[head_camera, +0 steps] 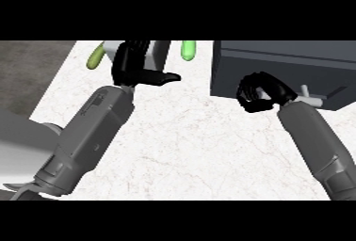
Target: Pick up the cup, place it into the drawer and close the drawer
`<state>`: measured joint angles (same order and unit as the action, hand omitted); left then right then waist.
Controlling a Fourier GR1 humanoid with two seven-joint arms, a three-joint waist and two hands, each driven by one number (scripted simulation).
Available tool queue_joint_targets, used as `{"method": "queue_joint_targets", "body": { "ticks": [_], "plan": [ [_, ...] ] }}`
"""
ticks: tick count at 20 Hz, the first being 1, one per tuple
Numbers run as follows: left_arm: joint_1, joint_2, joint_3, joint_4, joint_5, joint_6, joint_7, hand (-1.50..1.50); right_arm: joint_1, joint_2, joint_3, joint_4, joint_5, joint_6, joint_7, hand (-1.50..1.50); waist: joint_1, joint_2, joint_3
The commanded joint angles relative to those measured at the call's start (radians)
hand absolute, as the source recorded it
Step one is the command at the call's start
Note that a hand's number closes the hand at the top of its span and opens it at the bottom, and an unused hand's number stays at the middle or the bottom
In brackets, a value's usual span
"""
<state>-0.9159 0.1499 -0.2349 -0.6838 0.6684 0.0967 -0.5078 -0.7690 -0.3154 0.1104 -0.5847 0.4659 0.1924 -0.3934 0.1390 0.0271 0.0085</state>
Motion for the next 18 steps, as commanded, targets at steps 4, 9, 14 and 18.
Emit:
{"method": "queue_joint_targets", "body": {
  "ticks": [4,9,14,18],
  "plan": [
    [0.055,0.025,-0.021,-0.045,-0.005,-0.043,0.014,-1.50,-0.166,-0.076,-0.122,0.097,-0.051,-0.050,0.038,1.50,0.048,0.015,-0.003],
    [0.069,0.036,-0.011,-0.069,0.009,-0.063,0.018,-1.50,-0.176,-0.127,-0.139,0.088,-0.080,0.014,0.038,1.50,0.066,0.019,-0.004],
    [0.082,0.051,-0.020,-0.076,0.006,-0.087,0.028,-1.50,-0.179,-0.159,-0.155,0.052,-0.110,0.055,0.033,1.50,0.074,0.022,-0.005],
    [0.083,0.049,-0.016,-0.091,0.017,-0.106,0.031,-1.50,-0.156,-0.160,-0.157,0.038,-0.126,0.077,0.028,1.50,0.080,0.028,-0.005]
  ]
}}
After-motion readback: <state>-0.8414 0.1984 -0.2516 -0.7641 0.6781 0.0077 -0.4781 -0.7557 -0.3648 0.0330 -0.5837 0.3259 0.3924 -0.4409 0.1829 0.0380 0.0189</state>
